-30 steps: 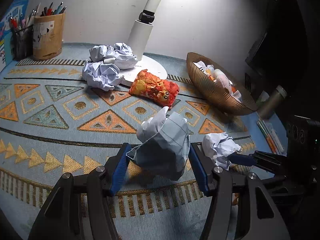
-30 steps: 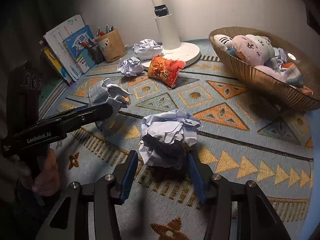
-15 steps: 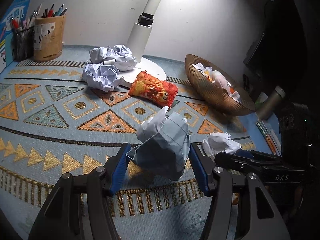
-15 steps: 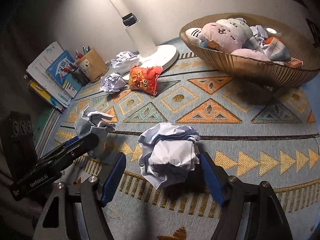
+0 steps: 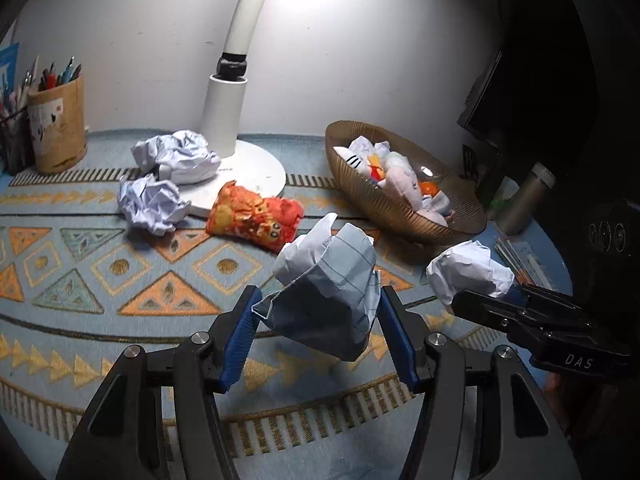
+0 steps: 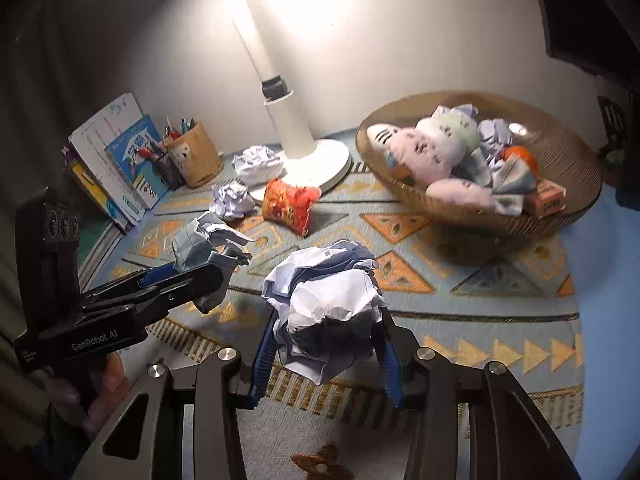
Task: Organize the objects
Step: 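Carry both papers into the glass bowl and open both tools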
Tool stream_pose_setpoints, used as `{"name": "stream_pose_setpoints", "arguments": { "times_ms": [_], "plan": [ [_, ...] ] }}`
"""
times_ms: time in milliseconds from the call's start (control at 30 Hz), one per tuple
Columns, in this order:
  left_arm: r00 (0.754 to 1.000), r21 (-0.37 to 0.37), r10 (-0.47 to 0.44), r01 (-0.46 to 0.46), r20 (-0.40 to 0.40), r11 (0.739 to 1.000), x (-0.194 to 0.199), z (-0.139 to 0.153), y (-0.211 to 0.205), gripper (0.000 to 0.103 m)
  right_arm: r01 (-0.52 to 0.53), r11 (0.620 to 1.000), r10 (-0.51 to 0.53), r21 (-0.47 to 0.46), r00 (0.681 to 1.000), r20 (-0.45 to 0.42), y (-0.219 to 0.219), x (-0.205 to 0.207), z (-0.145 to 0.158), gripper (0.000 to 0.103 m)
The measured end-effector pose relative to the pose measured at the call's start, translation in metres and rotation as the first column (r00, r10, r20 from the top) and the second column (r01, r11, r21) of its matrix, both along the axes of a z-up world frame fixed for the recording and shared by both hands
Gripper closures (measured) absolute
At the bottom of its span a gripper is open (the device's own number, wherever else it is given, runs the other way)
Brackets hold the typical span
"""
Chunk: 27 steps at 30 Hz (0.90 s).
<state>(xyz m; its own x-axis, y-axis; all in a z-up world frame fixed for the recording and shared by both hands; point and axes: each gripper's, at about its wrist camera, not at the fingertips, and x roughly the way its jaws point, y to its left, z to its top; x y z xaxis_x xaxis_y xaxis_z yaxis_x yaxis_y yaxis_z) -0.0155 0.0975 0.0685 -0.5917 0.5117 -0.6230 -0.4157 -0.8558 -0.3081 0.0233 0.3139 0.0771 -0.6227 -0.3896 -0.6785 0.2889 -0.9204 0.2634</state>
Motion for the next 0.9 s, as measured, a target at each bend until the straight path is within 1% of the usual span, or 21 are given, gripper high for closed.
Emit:
{"name": "stream_pose_setpoints", "arguments": {
  "times_ms": [67,133,200,233,333,400,467,500,533,567,633,667,700,733,833,900],
  "plan": [
    [0.999,-0.008,-0.026,0.026,-0.037,1.0,-0.013,0.021,0.021,0.046,0.058,0.998,-0.057,0.013,0.996,-0.069,0.019,-0.006,0.026,0.059],
    [0.997,-0.01,-0.045,0.045,-0.067,0.999,-0.029,0.038,0.042,0.046,0.148,0.989,-0.143,0.032,0.982,-0.124,0.039,-0.019,0.046,0.059],
    [0.993,-0.02,-0.065,0.063,-0.096,0.998,-0.044,0.05,0.064,0.046,0.247,0.968,-0.237,0.048,0.96,-0.149,0.059,-0.036,0.06,0.059],
    [0.993,-0.029,-0.07,0.067,-0.097,0.997,-0.052,0.053,0.076,0.046,0.281,0.959,-0.272,0.038,0.95,-0.155,0.069,-0.043,0.064,0.059],
    [0.991,-0.045,-0.089,0.085,-0.098,0.995,-0.076,0.058,0.106,0.046,0.368,0.929,-0.359,0.034,0.921,-0.152,0.092,-0.067,0.069,0.059],
    [0.991,-0.05,-0.1,0.095,-0.094,0.994,-0.089,0.057,0.122,0.046,0.403,0.915,-0.395,0.032,0.907,-0.145,0.101,-0.081,0.068,0.059],
    [0.991,-0.051,-0.102,0.098,-0.09,0.994,-0.1,0.055,0.135,0.046,0.435,0.9,-0.428,0.032,0.894,-0.133,0.107,-0.09,0.065,0.058],
    [0.99,-0.051,-0.109,0.105,-0.087,0.993,-0.104,0.053,0.141,0.046,0.46,0.887,-0.452,0.037,0.882,-0.131,0.114,-0.091,0.063,0.059],
    [0.989,-0.054,-0.116,0.111,-0.088,0.992,-0.107,0.053,0.147,0.046,0.473,0.88,-0.465,0.038,0.876,-0.125,0.117,-0.094,0.061,0.058],
    [0.989,-0.064,-0.122,0.117,-0.087,0.991,-0.109,0.052,0.153,0.043,0.469,0.883,-0.463,0.029,0.879,-0.113,0.12,-0.097,0.059,0.056],
    [0.986,-0.063,-0.152,0.147,-0.069,0.987,-0.113,0.047,0.164,0.036,0.449,0.893,-0.445,0.028,0.891,-0.087,0.125,-0.106,0.054,0.047],
    [0.986,-0.061,-0.156,0.153,-0.051,0.986,-0.116,0.044,0.168,0.028,0.444,0.895,-0.441,0.036,0.894,-0.072,0.127,-0.11,0.051,0.031],
    [0.987,-0.056,-0.157,0.155,-0.036,0.986,-0.117,0.041,0.17,0.022,0.449,0.893,-0.446,0.038,0.893,-0.067,0.129,-0.112,0.047,0.025],
    [0.987,-0.057,-0.161,0.159,-0.027,0.986,-0.117,0.038,0.171,0.021,0.456,0.889,-0.453,0.036,0.889,-0.066,0.132,-0.111,0.045,0.025],
    [0.983,-0.064,-0.184,0.183,-0.011,0.981,-0.111,0.032,0.169,0.021,0.445,0.895,-0.445,0.002,0.894,-0.053,0.14,-0.104,0.039,0.025],
    [0.983,-0.065,-0.185,0.183,-0.016,0.981,-0.105,0.031,0.163,0.021,0.447,0.894,-0.447,-0.003,0.893,-0.051,0.143,-0.097,0.037,0.025]
  ]
}}
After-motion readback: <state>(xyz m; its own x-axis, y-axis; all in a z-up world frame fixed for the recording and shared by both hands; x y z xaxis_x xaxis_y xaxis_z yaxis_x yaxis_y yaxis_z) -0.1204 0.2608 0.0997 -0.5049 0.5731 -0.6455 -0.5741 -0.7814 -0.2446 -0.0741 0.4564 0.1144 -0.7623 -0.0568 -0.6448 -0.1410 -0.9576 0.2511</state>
